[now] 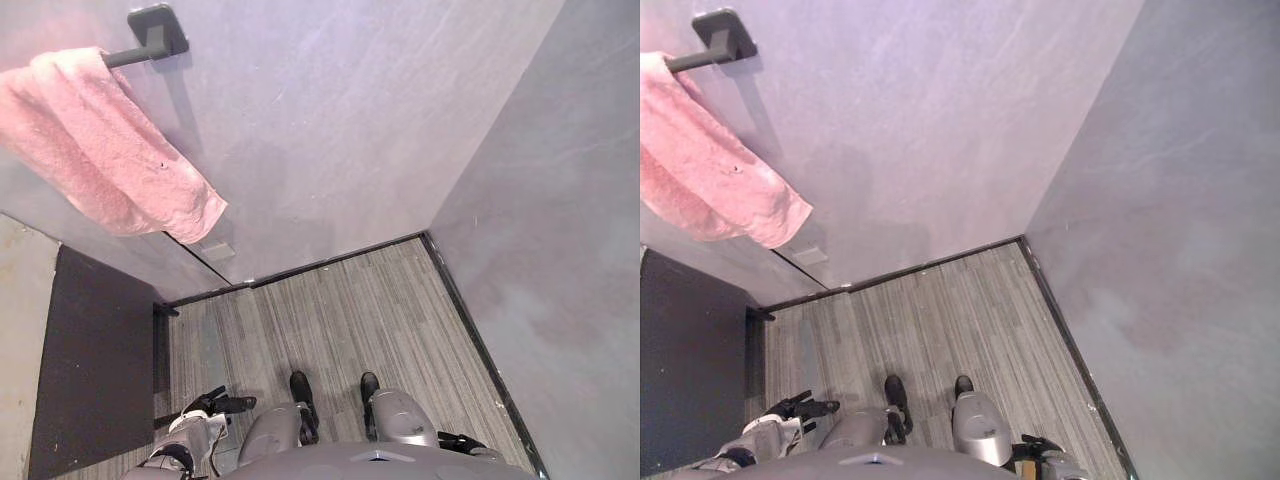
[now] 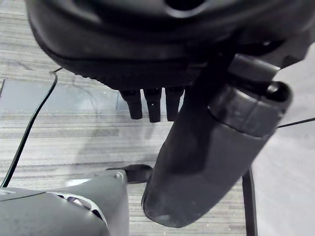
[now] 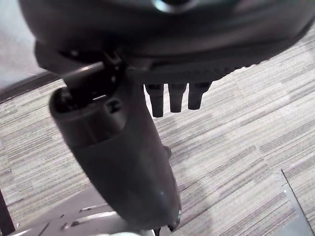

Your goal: Organize the bathroom.

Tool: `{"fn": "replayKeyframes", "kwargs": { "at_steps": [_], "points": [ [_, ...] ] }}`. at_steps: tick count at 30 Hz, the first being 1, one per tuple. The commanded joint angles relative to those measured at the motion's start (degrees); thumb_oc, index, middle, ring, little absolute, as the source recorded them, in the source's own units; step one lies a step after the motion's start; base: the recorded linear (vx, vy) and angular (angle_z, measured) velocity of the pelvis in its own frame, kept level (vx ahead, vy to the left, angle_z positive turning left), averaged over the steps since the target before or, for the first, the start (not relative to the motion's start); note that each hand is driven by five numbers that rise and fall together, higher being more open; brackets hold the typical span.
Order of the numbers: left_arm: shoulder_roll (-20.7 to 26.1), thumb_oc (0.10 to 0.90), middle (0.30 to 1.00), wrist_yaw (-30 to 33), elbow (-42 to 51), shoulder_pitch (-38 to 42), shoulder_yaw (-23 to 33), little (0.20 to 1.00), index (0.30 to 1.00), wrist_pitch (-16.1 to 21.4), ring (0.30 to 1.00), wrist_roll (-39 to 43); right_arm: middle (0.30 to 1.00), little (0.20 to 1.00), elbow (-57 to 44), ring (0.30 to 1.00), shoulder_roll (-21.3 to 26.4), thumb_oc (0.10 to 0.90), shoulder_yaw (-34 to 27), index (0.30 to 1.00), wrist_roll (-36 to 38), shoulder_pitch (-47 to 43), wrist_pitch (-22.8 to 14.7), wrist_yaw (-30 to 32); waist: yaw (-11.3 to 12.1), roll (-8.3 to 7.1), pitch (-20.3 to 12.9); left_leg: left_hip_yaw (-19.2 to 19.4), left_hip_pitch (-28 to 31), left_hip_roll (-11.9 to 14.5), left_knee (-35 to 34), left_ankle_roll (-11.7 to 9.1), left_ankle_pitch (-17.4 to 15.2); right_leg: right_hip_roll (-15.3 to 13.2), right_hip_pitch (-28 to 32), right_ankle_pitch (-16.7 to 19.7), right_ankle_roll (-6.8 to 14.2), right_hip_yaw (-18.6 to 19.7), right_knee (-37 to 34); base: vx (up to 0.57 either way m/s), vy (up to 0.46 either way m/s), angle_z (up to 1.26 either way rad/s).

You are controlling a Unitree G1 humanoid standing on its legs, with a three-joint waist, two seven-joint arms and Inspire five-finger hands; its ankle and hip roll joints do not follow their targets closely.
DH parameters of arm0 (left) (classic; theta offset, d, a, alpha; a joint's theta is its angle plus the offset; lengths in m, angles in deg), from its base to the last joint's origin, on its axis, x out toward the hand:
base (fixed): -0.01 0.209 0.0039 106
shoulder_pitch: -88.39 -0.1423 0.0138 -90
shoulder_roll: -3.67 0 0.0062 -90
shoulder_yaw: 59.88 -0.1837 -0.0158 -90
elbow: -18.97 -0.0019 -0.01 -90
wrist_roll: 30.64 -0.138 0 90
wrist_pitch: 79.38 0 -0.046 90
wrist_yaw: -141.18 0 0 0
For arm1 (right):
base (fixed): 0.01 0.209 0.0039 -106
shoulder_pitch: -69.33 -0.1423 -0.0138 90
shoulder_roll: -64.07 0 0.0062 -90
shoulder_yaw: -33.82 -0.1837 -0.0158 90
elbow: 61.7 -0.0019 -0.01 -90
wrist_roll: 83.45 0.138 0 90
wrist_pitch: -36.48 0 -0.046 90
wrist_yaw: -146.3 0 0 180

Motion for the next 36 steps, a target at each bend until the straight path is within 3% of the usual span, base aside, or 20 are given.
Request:
{"fn": "replayKeyframes", "kwargs": {
  "at_steps": [1, 3, 5, 7, 11, 22, 24, 27, 28, 30, 31, 32, 33, 36],
  "points": [
    [1.7, 0.8, 0.9, 1.8, 2.0, -3.1, 1.0, 0.9, 0.9, 0.6, 0.9, 2.0, 0.9, 0.9, -0.3, 0.9, 1.8, 0.8, 1.3, 0.9, -6.8, 1.4, -0.1, 0.5, 0.2, 2.73, 1.1, -0.3, 2.7, 0.8, 2.1, 2.1, -7.1, -1.9, -11.4, -0.2, 5.7, -3.6, 24.8, 0.08, 0.107, -0.19],
    [1.8, 0.8, 0.9, 2.4, 1.9, -3.2, 1.4, 0.9, 0.9, 1.4, 0.9, 3.5, 0.9, 0.9, -0.1, 0.9, 2.0, 0.8, 1.7, 0.9, -6.4, 1.1, 0.1, 0.5, 0.0, 2.09, 1.3, -0.2, 3.3, 0.3, 2.7, 1.9, -7.9, -3.3, -12.8, 3.1, 6.0, -3.1, 19.3, 0.11, -0.029, -0.77],
    [2.3, 0.8, 0.9, 4.4, 2.1, -2.9, 1.5, 0.9, 0.9, 2.2, 0.9, 5.3, 0.9, 0.9, -0.2, 0.9, 2.0, 0.8, 2.0, 0.9, -6.3, 0.8, 0.2, 0.5, -0.8, 0.86, 1.3, -1.7, 3.8, -1.1, 3.7, 1.4, -9.4, -3.8, -11.5, 6.0, 6.6, -0.9, 7.2, 0.2, -0.195, -0.41],
    [3.0, 0.8, 0.9, 7.0, 2.7, -2.0, 1.5, 0.9, 0.9, 3.5, 0.9, 8.0, 0.9, 0.9, -0.1, 0.9, 1.8, 0.8, 1.7, 0.9, -3.9, 0.7, 0.7, 1.1, -0.5, -0.14, 0.8, -2.7, 2.5, -1.6, 5.4, 1.0, -9.6, -2.9, -7.7, 4.7, 5.2, -2.0, 0.7, 0.16, -0.218, 0.43],
    [1.8, 0.8, 0.9, 9.7, 3.0, -0.3, 4.5, 0.9, 0.9, 5.3, 0.9, 10.8, 0.9, 0.9, -0.9, 0.9, 3.0, 0.8, 2.0, 0.9, -0.4, 0.7, 0.5, 0.5, -0.4, -0.9, 0.0, -3.7, 2.0, -0.5, 7.6, 0.1, -8.0, -1.0, -2.9, 3.5, 3.1, -1.4, -2.2, 0.14, -0.16, 0.8],
    [1.4, 0.8, 0.9, 15.4, 1.9, 1.2, 7.5, 0.9, 0.9, 8.3, 0.9, 13.8, 0.9, 0.9, -2.3, 0.9, 1.9, 0.8, 2.4, 0.9, -0.1, 2.9, -1.2, 2.6, -1.1, -1.67, -1.4, -3.4, 3.2, 0.8, 9.4, 0.1, -9.3, -0.2, -0.5, 0.1, 2.1, -1.9, 0.3, 0.13, -0.053, 0.21],
    [1.3, 0.8, 0.9, 16.5, 1.2, 1.3, 8.3, 0.9, 0.9, 9.4, 0.9, 14.6, 0.9, 0.9, -2.4, 0.9, 1.6, 0.8, 2.5, 0.9, 0.6, 3.3, -2.0, 3.4, -1.4, -1.64, -1.6, -2.7, 2.7, 1.7, 12.9, -0.6, -7.9, 0.2, 0.0, -0.8, 1.2, -1.9, 1.1, 0.11, -0.065, 0.07],
    [1.2, 0.8, 0.9, 17.6, 0.7, 1.5, 8.9, 0.9, 0.9, 11.1, 0.9, 16.8, 0.9, 0.9, -3.2, 0.9, 2.0, 0.8, 2.7, 0.9, 1.3, 3.8, -3.1, 5.4, -1.7, -2.67, -1.1, -4.2, -5.2, 3.7, 29.6, -1.8, -3.2, 0.7, 1.5, -1.8, -1.4, -1.4, 1.8, 0.09, -0.018, 0.17],
    [1.0, 0.8, 0.9, 18.2, 0.9, 1.7, 8.8, 0.9, 0.9, 11.1, 0.9, 17.2, 0.9, 0.9, -3.4, 0.9, 2.0, 0.8, 2.8, 0.9, 1.8, 3.8, -3.1, 6.1, -1.7, -2.72, -0.9, -4.1, -6.4, 5.0, 28.8, -1.6, -3.1, 0.8, 2.1, -2.0, -1.6, -1.7, 2.1, 0.16, 0.102, 0.63],
    [0.9, 0.8, 0.9, 18.9, 1.7, 2.1, 8.9, 0.9, 0.9, 10.3, 0.9, 16.8, 0.9, 0.9, -2.9, 0.9, 2.1, 0.8, 2.6, 0.9, 3.0, 3.7, -3.3, 7.2, -1.9, -2.17, -0.5, -3.5, -3.1, 6.4, 18.3, -0.9, -3.6, 1.2, 2.4, -2.8, -0.9, -1.5, 3.5, 0.22, 0.242, 0.29],
    [1.3, 0.8, 0.9, 18.8, 1.7, 2.5, 8.2, 0.9, 0.9, 9.4, 0.9, 16.7, 0.9, 0.9, -2.6, 0.9, 2.1, 0.8, 2.2, 0.9, 2.5, 3.9, -4.0, 7.3, -2.1, -1.41, -0.2, -4.7, -1.8, 6.9, 11.4, -1.4, -2.0, 1.5, 2.4, -3.5, -0.3, -0.9, 4.3, 0.16, 0.208, -0.19],
    [1.3, 0.8, 0.9, 18.8, 1.7, 2.5, 8.2, 0.9, 0.9, 9.4, 0.9, 16.7, 0.9, 0.9, -2.6, 0.9, 2.1, 0.8, 2.2, 0.9, 2.5, 3.9, -4.0, 7.3, -2.1, -1.41, -0.2, -4.7, -1.8, 6.9, 11.4, -1.4, -2.0, 1.5, 2.4, -3.5, -0.3, -0.9, 4.3, 0.23, 0.298, -0.08],
    [1.7, 0.8, 0.9, 18.1, 1.5, 3.5, 7.5, 0.9, 0.9, 8.3, 0.9, 15.0, 0.9, 0.9, -3.3, 0.9, 1.7, 0.8, 2.0, 0.9, 1.4, 4.1, -4.6, 7.7, -1.9, -1.53, 0.9, -7.4, -3.5, 6.5, 12.0, -1.3, -2.8, -0.4, 1.7, -4.9, 1.1, -0.3, 7.1, 0.18, 0.214, 0.12],
    [1.9, 0.8, 0.9, 18.3, 0.1, 4.2, 6.2, 0.9, 0.9, 8.7, 0.9, 14.1, 0.9, 0.9, -3.4, 0.9, 2.1, 0.8, 2.2, 0.9, 2.1, 3.5, -5.1, 7.1, -1.9, -1.14, 0.7, -5.2, -0.8, 5.8, 9.9, -0.8, -5.9, -3.1, 0.3, -4.8, 2.6, -1.9, 8.9, 0.19, 0.208, 0.15]
  ]
}}
